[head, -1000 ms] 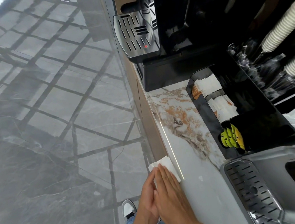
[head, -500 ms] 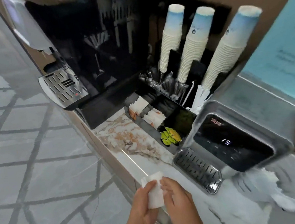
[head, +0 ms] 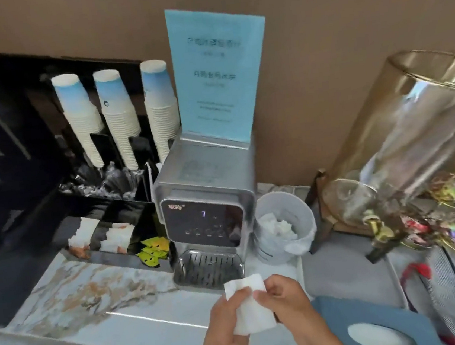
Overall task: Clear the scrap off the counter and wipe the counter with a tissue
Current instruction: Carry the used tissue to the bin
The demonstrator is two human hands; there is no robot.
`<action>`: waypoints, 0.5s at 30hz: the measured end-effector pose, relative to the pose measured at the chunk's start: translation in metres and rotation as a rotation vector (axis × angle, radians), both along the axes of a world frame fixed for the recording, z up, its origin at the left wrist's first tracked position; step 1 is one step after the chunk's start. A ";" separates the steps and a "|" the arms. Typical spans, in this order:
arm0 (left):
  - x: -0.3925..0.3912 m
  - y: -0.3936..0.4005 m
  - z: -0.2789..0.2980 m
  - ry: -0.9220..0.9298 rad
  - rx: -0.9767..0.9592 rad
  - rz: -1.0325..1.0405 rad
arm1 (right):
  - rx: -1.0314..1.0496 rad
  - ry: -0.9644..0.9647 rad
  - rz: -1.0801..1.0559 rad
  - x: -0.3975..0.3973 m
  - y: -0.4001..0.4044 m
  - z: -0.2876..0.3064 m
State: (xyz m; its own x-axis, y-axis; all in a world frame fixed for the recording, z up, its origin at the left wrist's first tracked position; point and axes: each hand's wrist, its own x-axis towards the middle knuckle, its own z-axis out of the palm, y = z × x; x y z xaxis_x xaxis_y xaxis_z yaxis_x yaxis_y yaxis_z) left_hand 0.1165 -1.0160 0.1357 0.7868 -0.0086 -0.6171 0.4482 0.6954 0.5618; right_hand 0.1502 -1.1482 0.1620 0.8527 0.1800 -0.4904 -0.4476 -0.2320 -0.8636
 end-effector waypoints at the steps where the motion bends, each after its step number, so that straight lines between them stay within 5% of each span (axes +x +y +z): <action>1: 0.006 -0.008 0.001 0.007 -0.004 -0.031 | -0.001 -0.006 -0.023 0.002 -0.010 0.002; 8: 0.043 -0.054 0.016 -0.011 -0.080 -0.167 | -0.034 -0.188 -0.155 0.044 -0.065 0.037; 15: 0.053 -0.057 0.002 0.155 -0.123 -0.067 | -0.209 -0.323 -0.137 0.129 -0.083 0.060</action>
State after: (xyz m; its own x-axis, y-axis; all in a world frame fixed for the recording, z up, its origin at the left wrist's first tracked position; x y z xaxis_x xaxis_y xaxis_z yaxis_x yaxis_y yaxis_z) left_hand 0.1695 -1.0732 0.1377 0.6776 -0.1400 -0.7219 0.5701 0.7201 0.3955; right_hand 0.2789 -1.2314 0.2224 0.9781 -0.0211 -0.2071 -0.1998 -0.3741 -0.9056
